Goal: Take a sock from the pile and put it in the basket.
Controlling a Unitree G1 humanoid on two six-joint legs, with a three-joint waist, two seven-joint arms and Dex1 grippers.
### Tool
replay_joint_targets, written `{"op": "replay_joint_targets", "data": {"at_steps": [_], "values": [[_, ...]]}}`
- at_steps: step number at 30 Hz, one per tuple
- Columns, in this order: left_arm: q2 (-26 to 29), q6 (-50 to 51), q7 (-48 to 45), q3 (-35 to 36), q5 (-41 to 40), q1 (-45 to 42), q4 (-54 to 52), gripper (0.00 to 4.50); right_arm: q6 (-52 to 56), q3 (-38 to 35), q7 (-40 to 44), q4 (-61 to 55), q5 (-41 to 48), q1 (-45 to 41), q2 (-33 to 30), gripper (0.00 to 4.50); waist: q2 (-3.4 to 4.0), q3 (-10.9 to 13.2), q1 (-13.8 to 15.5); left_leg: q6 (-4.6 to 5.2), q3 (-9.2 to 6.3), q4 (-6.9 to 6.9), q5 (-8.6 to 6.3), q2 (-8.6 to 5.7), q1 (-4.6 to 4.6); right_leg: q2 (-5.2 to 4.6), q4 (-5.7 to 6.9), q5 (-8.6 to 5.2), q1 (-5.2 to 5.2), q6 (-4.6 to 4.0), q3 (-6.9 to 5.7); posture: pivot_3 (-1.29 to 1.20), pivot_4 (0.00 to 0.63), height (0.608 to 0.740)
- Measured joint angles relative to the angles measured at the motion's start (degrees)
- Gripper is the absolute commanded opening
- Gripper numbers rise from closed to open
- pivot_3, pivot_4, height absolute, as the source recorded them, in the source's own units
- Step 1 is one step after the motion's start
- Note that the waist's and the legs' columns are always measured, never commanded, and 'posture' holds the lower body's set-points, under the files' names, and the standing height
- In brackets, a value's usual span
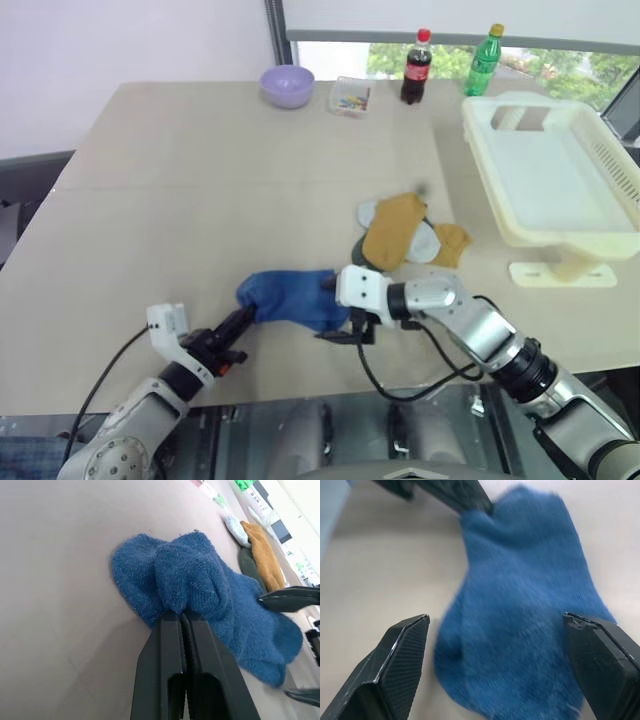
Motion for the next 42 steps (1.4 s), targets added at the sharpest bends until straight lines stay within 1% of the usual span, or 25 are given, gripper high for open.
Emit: {"op": "replay_joint_targets", "data": {"at_steps": [4, 7, 12, 16, 19, 21, 24, 26, 27, 29, 31, 33, 36, 38, 42], "values": [[1.13, 1.98, 0.19, -1.08, -0.95, 1.79, -2.15, 0.00, -5.26, -0.74, 0.49, 1.15, -2.90, -0.46, -2.50, 4.40, 0.01, 0.00, 0.17, 0.00, 0.01, 0.00, 0.00, -0.04, 0.04, -0.03, 0.00, -0.01, 0.05, -0.01, 0.00, 0.00, 0.150, 0.740], [1.04, 2.98, 1.33, -1.77, -1.56, 1.82, -2.88, 0.00, -7.20, -2.17, 0.72, 2.05, -3.74, -0.66, -3.87, 4.40, 0.02, -0.01, 0.24, 0.01, -0.01, 0.02, 0.00, -0.03, 0.18, -0.03, 0.00, -0.04, 0.23, -0.05, -0.01, 0.00, 0.150, 0.740], [0.65, 3.61, 3.19, -3.96, -1.68, 1.66, -4.56, 0.00, -6.95, -6.35, 3.39, 2.14, -3.31, -0.57, -7.43, 4.40, 0.02, 0.00, 0.33, 0.04, -0.02, 0.04, -0.02, -0.03, 0.23, -0.02, 0.00, -0.04, 0.29, -0.07, -0.01, 0.00, 0.150, 0.740], [0.35, 4.01, 4.51, -4.42, -2.39, 1.33, -4.81, 0.00, -2.14, -9.08, 7.24, -3.02, 0.58, 0.84, -9.88, 4.40, 0.04, 0.01, 0.40, 0.03, -0.04, 0.02, -0.02, -0.01, 0.22, -0.01, 0.00, -0.02, 0.29, -0.03, -0.02, 0.00, 0.150, 0.740], [0.10, 3.98, 5.05, -4.72, -2.46, 1.22, -4.87, 0.00, 5.76, -11.80, 7.64, -8.02, 5.77, 1.15, -7.96, 4.40, 0.04, 0.01, 0.38, 0.19, -0.04, 0.03, -0.11, 0.00, 0.24, -0.02, 0.00, -0.03, 0.29, -0.05, -0.01, 0.00, 0.150, 0.740], [-0.25, 4.03, 5.60, -4.93, -2.52, 0.80, -4.87, 0.00, 9.25, -12.74, 5.66, -9.87, 7.72, 1.14, -4.52, 4.40, 0.04, 0.00, 0.34, 0.22, -0.05, 0.03, -0.12, 0.01, 0.28, -0.02, 0.03, -0.04, 0.31, -0.07, -0.01, 0.00, 0.150, 0.740], [-0.52, 4.05, 6.23, -5.42, -2.71, 0.25, -4.87, 0.00, 10.18, -12.32, -1.04, -8.41, 5.59, 1.13, 1.76, 4.40, 0.06, -0.01, 0.45, 0.21, -0.05, 0.04, -0.12, -0.02, 0.28, -0.03, 0.07, -0.04, 0.31, -0.08, -0.01, 0.00, 0.150, 0.740], [-0.56, 4.05, 6.36, -5.47, -2.86, 0.23, -4.90, 0.00, 10.62, -11.71, -6.67, -5.57, 2.58, 1.17, 5.28, 4.40, 0.06, -0.01, 0.48, 0.00, -0.02, 0.04, 0.00, -0.05, 0.27, -0.05, 0.07, -0.04, 0.31, -0.08, 0.01, 0.00, 0.150, 0.740], [-0.60, 4.04, 6.41, -5.48, -2.92, 0.22, -4.95, 0.00, 11.02, -11.67, -9.63, -4.12, 1.26, 1.49, 6.82, 4.40, 0.06, -0.01, 0.52, -0.01, -0.02, 0.04, 0.01, -0.06, 0.26, -0.06, 0.07, -0.04, 0.31, -0.08, 0.01, 0.00, 0.150, 0.740], [-0.72, 4.03, 6.56, -5.47, -3.03, 0.26, -5.04, 0.00, 11.36, -11.68, -12.49, -3.04, -0.19, 2.30, 8.15, 4.40, 0.07, -0.02, 0.60, -0.01, -0.02, 0.04, 0.01, -0.08, 0.25, -0.06, 0.07, -0.03, 0.31, -0.07, 0.01, 0.00, 0.150, 0.740], [-0.82, 4.01, 6.96, -5.47, -3.34, 0.35, -5.16, 0.00, 11.03, -11.35, -14.58, -2.20, -1.84, 4.11, 8.43, 4.40, 0.07, -0.02, 0.62, -0.01, -0.01, 0.04, 0.01, -0.08, 0.24, -0.06, 0.06, -0.03, 0.30, -0.05, 0.02, 0.00, 0.150, 0.740], [-0.80, 3.94, 6.98, -5.48, -3.31, 0.48, -5.20, 0.00, 9.47, -9.95, -14.69, -1.90, -3.30, 6.06, 6.91, 4.40, 0.07, -0.02, 0.55, -0.01, 0.00, 0.04, 0.01, -0.09, 0.25, -0.05, 0.05, -0.03, 0.31, -0.06, 0.02, 0.00, 0.150, 0.740], [-0.66, 4.01, 7.43, -5.58, -3.31, 0.02, -5.17, 0.00, 5.50, -7.51, -14.16, -2.56, -5.94, 6.14, 4.32, 4.40, 0.12, -0.08, 0.34, 0.01, 0.03, 0.03, 0.00, -0.08, 0.41, -0.01, 0.05, -0.05, 0.45, -0.06, 0.05, 0.00, 0.150, 0.740], [-0.54, 4.04, 7.55, -5.54, -3.37, -0.50, -5.17, 0.00, 4.47, -7.16, -14.32, -2.37, -6.88, 6.23, 4.21, 4.40, 0.07, -0.11, 0.32, 0.19, 0.03, 0.02, -0.11, -0.03, 0.57, 0.05, 0.07, -0.06, 0.50, -0.06, 0.06, 0.00, 0.150, 0.740], [0.70, 2.43, 5.95, -5.36, -3.38, -1.39, -6.90, 0.00, 2.98, -6.93, -14.39, -1.54, -7.57, 6.19, 4.20, 4.40, 0.06, -0.12, 0.29, 0.19, 0.04, 0.01, -0.11, 0.00, 0.74, 0.07, 0.09, -0.06, 0.66, -0.08, 0.09, 0.00, 0.150, 0.740]]}}
